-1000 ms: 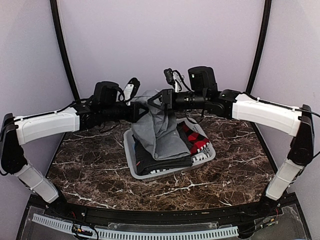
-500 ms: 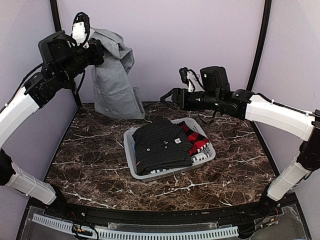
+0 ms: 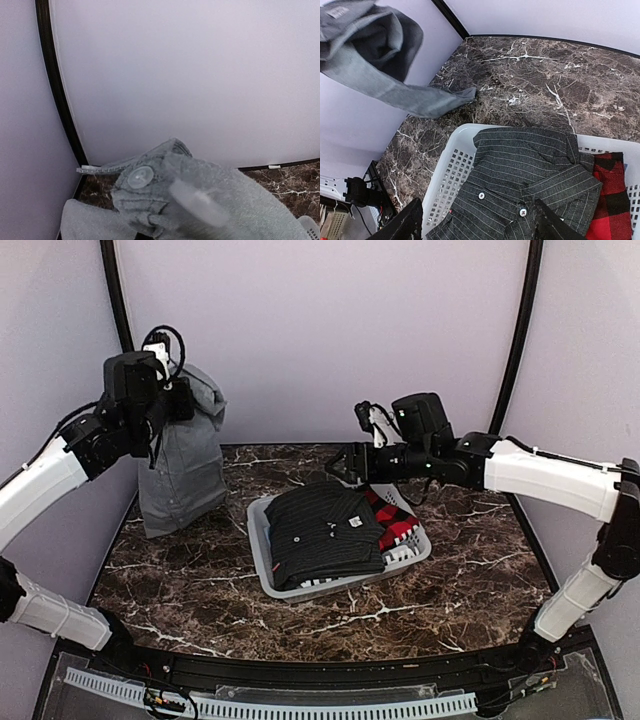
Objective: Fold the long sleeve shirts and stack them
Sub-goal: Place the crumpled shirt at the center of the board.
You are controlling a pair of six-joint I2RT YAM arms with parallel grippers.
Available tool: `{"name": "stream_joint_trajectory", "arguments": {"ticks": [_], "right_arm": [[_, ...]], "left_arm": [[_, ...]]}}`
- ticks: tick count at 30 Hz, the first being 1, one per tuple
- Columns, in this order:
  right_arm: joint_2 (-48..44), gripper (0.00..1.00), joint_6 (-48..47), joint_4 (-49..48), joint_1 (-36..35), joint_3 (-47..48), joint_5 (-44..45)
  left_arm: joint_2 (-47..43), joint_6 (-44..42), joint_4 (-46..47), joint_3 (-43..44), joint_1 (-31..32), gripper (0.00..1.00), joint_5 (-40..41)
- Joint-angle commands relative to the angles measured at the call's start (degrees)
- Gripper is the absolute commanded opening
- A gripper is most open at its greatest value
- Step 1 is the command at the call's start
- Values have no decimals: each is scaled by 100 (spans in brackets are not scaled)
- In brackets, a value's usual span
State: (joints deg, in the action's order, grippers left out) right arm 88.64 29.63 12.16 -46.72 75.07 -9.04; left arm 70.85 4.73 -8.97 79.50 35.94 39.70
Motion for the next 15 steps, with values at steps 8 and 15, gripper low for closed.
{"name": "stream_joint_trajectory", "arguments": {"ticks": [8, 15], "right_arm": [[447, 66, -75, 188, -108, -76, 274], [551, 61, 134, 348, 247, -232, 739]], "left_arm": [[-38, 2924, -905, -2572, -272, 3, -1672], [-47, 3173, -847, -2917, -272, 49, -2107]]}}
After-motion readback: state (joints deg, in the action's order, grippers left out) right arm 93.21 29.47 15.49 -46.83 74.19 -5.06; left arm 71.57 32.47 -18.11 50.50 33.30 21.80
